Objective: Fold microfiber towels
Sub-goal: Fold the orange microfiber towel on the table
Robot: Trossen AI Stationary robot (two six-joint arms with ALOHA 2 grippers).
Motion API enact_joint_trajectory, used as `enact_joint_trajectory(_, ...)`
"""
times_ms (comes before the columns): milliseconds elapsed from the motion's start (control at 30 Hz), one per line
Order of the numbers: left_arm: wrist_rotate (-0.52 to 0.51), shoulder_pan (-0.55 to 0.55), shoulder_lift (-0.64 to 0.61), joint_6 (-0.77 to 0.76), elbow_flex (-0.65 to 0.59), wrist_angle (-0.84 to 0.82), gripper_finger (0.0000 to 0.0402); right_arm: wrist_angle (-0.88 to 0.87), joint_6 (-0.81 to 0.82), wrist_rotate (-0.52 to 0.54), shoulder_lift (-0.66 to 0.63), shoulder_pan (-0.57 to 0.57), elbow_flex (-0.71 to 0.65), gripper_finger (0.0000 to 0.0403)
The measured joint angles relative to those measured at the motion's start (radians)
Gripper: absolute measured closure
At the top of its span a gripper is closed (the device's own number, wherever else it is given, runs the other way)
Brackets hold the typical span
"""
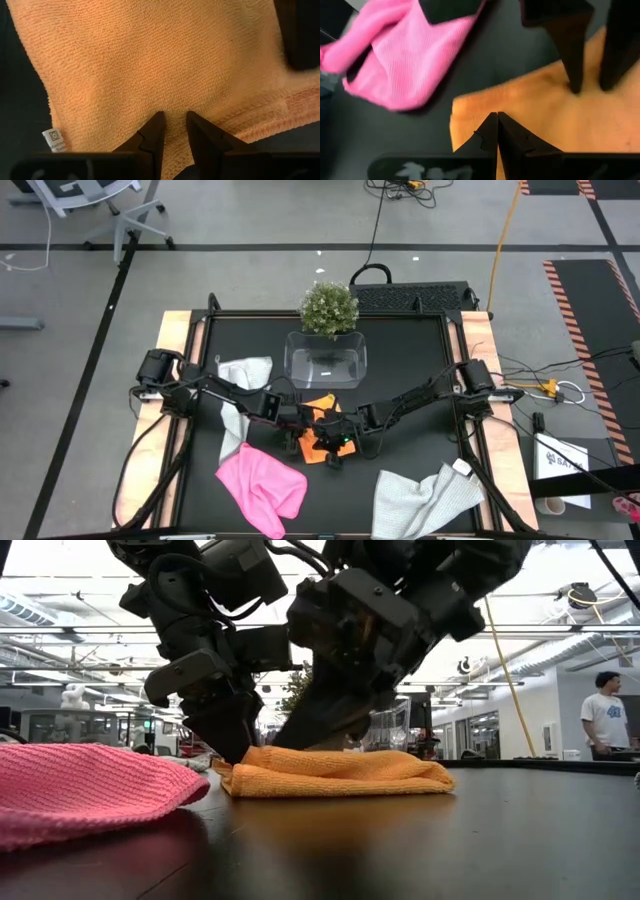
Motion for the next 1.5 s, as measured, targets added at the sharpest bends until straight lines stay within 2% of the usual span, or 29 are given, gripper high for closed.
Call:
enact_joint_trajectory(133,-0.005,0.001,0.0,-0.008,-0.001,-0.004,0.0314,0.085,0.002,-0.006,0.042,0.002,0.0,0.0403)
enact_joint_trajectory(733,-0.023,0.0,0.0,-0.017,0.001,0.002,0.0314,0.186,0.183,-0.046,0.054,0.069,-0.093,0.0403)
enact_joint_trajectory(967,-0.024,0.002,0.0,-0.019,0.001,-0.003,0.0314,0.247,0.181,-0.068,-0.041,0.058,-0.098,0.0403)
enact_joint_trajectory(1200,-0.024,0.01,0.0,-0.026,0.001,-0.003,0.0314,0.056,0.103,0.0,-0.15,0.037,-0.097,0.0403)
enact_joint_trajectory(1367,-0.024,0.023,0.0,-0.026,0.001,-0.004,0.0314,-0.091,0.103,0.007,-0.152,0.042,-0.097,0.0403)
enact_joint_trajectory(1500,-0.023,0.026,0.0,-0.025,0.001,-0.005,0.0314,-0.189,0.1,0.056,-0.154,0.055,-0.097,0.0403)
